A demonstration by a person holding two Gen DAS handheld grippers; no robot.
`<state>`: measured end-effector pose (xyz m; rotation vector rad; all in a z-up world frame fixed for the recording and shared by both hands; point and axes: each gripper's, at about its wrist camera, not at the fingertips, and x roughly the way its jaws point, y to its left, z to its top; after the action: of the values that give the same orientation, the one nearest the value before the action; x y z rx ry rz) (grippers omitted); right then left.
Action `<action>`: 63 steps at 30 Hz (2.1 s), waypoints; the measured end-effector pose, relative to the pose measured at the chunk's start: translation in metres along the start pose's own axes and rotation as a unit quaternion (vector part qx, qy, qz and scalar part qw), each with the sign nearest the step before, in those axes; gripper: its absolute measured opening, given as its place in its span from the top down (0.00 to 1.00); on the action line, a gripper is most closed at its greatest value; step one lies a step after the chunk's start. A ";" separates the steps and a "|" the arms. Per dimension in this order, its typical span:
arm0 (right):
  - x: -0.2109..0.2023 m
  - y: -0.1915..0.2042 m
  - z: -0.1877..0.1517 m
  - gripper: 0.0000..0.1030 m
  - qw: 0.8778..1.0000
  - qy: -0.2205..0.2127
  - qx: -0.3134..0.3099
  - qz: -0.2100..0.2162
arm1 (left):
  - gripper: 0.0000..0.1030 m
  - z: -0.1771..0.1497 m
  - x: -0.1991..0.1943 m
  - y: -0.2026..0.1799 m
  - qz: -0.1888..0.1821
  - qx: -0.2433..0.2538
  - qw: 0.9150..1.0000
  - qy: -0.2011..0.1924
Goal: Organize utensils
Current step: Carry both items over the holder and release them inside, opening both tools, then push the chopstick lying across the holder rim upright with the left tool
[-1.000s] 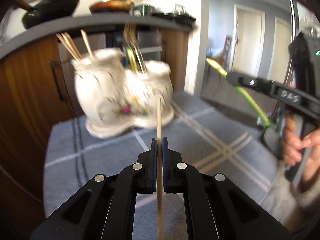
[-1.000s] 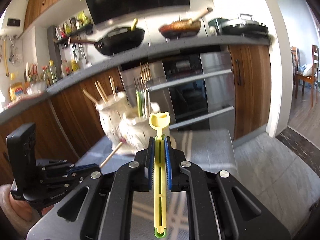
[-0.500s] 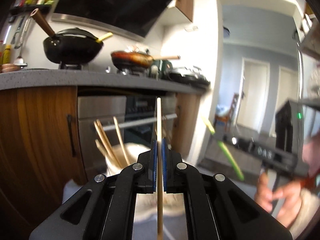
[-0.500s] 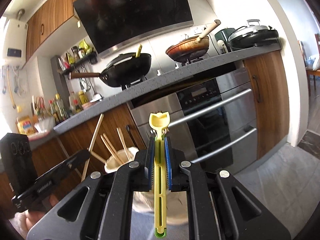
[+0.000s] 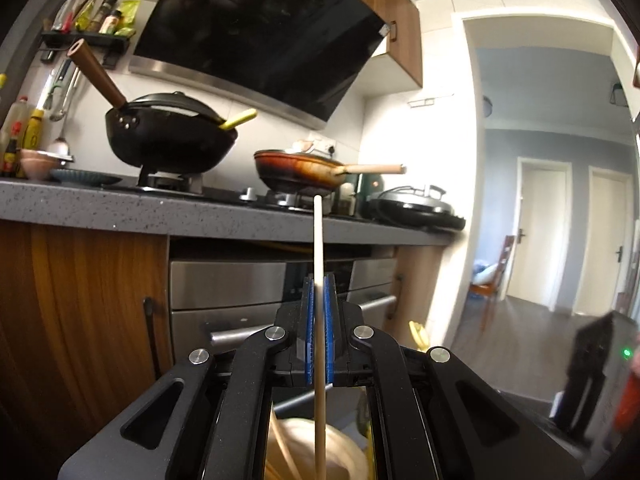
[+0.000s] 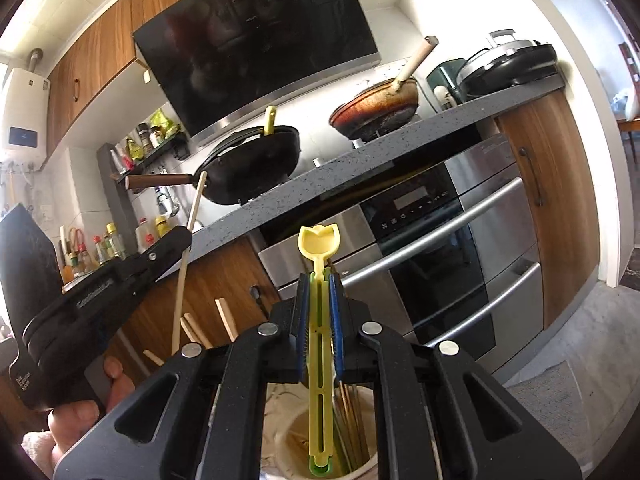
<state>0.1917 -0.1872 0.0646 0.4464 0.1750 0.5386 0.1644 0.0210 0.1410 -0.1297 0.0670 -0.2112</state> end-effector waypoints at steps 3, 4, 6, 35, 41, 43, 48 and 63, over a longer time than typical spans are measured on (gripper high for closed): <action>0.005 -0.002 -0.007 0.91 1.000 -0.005 0.000 -0.009 | 0.95 -0.008 0.008 -0.001 0.006 0.009 1.000 0.004; 0.006 -0.004 -0.007 0.91 1.000 -0.007 0.000 -0.012 | 0.95 -0.011 0.010 0.000 0.004 0.008 1.000 0.006; 0.006 -0.008 -0.011 0.91 1.000 -0.019 0.005 -0.018 | 0.95 -0.017 0.010 -0.001 0.009 0.015 1.000 0.005; -0.012 0.011 -0.027 0.71 0.994 0.063 -0.071 -0.059 | 0.82 -0.032 -0.031 -0.013 -0.013 0.055 0.998 0.032; -0.049 0.016 -0.021 0.50 0.994 0.047 -0.082 -0.061 | 0.55 -0.025 -0.066 -0.011 -0.018 0.046 0.999 0.016; -0.062 0.017 -0.022 0.38 0.993 0.050 -0.088 -0.064 | 0.38 -0.027 -0.081 -0.010 -0.018 0.044 0.999 0.010; -0.087 0.015 -0.028 0.16 0.990 0.062 -0.101 -0.074 | 0.15 -0.048 -0.116 -0.008 -0.017 0.045 0.999 0.014; -0.134 0.040 -0.062 0.05 0.978 0.010 -0.185 -0.091 | 0.05 -0.109 -0.152 -0.004 0.019 0.079 0.996 0.047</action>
<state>0.0431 -0.2049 0.0335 0.0604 0.1286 0.3833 0.0063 0.0360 0.0418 0.0381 0.1453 -0.1844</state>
